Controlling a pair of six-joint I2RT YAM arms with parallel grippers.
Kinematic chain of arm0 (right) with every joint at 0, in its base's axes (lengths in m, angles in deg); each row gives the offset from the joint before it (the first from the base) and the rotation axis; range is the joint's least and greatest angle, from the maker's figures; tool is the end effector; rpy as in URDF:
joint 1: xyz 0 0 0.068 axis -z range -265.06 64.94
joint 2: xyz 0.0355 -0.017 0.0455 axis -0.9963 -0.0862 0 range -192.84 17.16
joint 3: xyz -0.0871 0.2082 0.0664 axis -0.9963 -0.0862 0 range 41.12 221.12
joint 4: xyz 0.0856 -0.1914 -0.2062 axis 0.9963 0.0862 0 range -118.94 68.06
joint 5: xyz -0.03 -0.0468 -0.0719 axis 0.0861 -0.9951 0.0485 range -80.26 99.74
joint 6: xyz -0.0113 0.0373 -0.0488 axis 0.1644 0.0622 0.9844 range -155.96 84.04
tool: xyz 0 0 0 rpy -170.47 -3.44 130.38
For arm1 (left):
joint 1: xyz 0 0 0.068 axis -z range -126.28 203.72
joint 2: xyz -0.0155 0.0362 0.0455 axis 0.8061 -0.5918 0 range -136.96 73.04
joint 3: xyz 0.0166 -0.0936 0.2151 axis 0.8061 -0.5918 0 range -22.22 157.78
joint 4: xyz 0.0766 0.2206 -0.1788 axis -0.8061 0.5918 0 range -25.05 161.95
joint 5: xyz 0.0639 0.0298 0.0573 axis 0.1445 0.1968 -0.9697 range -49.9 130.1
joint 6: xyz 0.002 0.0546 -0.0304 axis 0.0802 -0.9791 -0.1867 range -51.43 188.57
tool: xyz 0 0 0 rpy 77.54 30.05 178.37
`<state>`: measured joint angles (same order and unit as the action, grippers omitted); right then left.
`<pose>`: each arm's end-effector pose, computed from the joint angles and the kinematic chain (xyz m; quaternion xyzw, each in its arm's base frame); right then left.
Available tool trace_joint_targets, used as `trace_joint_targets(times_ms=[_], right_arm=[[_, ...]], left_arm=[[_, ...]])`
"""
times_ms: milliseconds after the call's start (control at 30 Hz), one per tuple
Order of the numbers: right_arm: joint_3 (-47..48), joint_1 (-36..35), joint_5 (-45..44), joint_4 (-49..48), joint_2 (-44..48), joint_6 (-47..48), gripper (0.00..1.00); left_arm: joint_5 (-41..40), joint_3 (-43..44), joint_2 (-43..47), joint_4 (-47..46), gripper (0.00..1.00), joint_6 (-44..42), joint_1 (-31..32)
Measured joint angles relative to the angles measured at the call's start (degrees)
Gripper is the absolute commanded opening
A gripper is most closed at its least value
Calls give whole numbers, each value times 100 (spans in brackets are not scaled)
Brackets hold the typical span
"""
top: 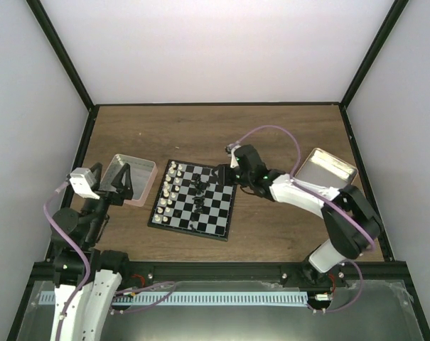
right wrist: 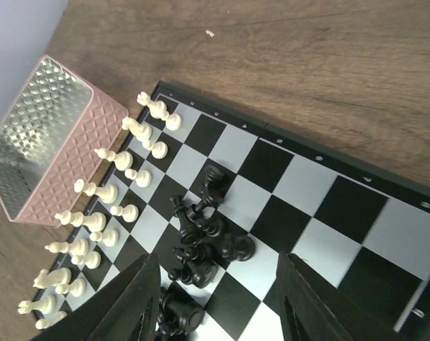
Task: Set up the chess pieces on the board
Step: Pick up the chess piece from the chessboard.
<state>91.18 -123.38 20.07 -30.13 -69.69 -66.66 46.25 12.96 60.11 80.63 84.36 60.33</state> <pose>0.2817 0.2334 0.1486 -0.1000 0.8811 0.3239 0.3297 0.1557 -0.0231 0.3390 -0.0133 0.6655 -0.1798 0.7242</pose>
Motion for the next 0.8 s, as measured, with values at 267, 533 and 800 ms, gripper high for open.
trace_joint_targets(times_ms=[267, 533, 800], right_arm=[[662, -417, -328, 341, -881, 315, 42], [1084, -710, -695, 774, -1510, 671, 27], [1333, -752, -973, 984, -1757, 820, 22]], left_arm=[[-61, -177, -76, 111, 100, 339, 0], [-70, -146, -81, 374, 100, 393, 0], [-140, -155, 79, 595, 100, 424, 0]])
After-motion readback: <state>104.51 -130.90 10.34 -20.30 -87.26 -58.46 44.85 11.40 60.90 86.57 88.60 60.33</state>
